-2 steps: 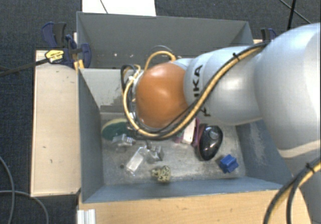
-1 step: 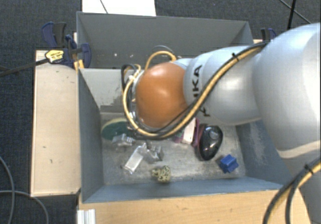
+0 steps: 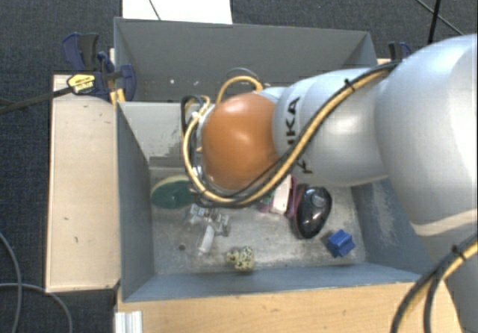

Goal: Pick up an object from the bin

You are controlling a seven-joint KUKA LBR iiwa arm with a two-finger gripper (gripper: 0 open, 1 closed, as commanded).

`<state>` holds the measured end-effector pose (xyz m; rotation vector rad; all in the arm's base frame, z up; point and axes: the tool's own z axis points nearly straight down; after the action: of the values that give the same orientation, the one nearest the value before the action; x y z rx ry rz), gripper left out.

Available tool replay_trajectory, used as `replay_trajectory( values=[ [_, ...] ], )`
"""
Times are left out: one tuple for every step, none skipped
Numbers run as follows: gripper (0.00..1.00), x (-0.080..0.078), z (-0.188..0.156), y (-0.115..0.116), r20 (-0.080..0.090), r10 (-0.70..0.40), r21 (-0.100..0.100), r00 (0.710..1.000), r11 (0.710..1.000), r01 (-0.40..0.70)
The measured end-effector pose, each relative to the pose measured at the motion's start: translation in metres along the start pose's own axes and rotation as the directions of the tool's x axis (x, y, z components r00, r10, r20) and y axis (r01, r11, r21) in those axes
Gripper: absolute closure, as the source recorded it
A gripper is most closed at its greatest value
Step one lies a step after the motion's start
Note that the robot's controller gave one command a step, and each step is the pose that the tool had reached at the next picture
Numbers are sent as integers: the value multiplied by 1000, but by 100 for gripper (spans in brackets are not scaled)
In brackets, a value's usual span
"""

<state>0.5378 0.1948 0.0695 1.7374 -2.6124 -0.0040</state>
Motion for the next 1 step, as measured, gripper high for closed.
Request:
replay_trajectory(
  values=[
    [100, -1, -38, -1, 8, 10, 8, 1000, 1000, -10]
  ],
)
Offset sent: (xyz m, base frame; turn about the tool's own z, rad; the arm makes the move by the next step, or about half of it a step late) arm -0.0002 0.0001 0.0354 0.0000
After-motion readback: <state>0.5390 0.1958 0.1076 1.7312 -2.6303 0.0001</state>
